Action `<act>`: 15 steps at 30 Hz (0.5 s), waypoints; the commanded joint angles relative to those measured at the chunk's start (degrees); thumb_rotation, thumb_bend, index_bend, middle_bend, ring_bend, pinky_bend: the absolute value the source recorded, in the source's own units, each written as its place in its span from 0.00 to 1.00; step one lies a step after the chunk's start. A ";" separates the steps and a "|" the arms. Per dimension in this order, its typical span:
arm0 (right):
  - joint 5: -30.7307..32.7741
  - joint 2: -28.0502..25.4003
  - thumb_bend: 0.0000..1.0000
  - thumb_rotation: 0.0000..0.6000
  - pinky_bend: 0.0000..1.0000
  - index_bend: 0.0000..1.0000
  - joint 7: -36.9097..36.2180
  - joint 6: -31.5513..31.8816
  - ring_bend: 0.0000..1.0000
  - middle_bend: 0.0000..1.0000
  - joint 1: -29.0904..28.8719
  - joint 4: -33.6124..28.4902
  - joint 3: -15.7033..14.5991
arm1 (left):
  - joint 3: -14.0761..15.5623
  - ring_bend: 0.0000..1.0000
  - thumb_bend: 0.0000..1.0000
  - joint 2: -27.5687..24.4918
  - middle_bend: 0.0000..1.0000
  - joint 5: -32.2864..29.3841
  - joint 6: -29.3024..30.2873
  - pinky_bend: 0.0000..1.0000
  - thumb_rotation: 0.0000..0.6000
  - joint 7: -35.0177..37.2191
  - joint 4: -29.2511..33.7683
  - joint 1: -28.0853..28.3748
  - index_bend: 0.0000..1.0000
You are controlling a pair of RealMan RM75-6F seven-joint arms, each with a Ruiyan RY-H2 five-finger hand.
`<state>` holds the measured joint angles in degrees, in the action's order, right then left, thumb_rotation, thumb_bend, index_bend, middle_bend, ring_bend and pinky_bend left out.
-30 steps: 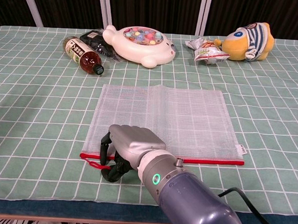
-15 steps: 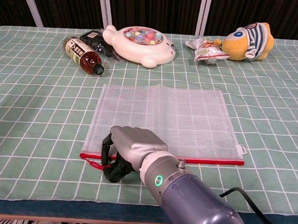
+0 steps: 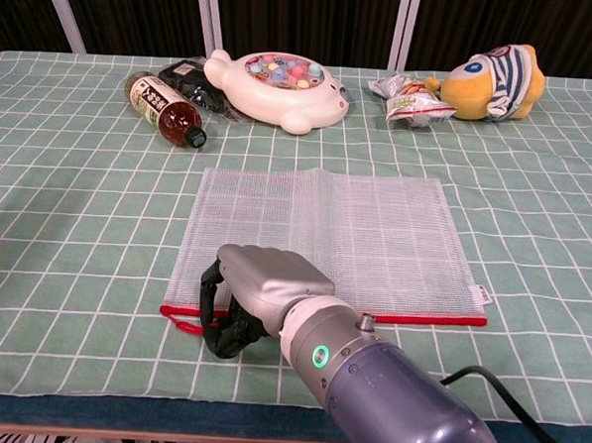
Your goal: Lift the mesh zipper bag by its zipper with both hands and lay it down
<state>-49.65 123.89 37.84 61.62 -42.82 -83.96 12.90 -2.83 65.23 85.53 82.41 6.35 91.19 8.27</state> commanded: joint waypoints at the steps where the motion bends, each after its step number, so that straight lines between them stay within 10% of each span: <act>1: -0.45 -1.17 0.57 1.00 1.00 0.58 0.41 0.54 1.00 1.00 -0.01 -1.91 0.67 | -0.03 0.00 0.05 0.03 0.00 -0.03 0.05 0.00 1.00 -0.13 0.00 -0.02 0.00; 15: -0.35 -9.47 0.57 1.00 1.00 0.59 3.80 3.28 1.00 1.00 -1.22 -13.12 6.67 | -0.52 0.00 0.05 0.10 0.00 -0.77 0.70 0.00 1.00 -3.17 0.98 -0.22 0.02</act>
<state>-50.31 115.40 41.06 64.51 -43.75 -96.10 18.71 -3.28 65.44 84.78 83.01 3.52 91.90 8.06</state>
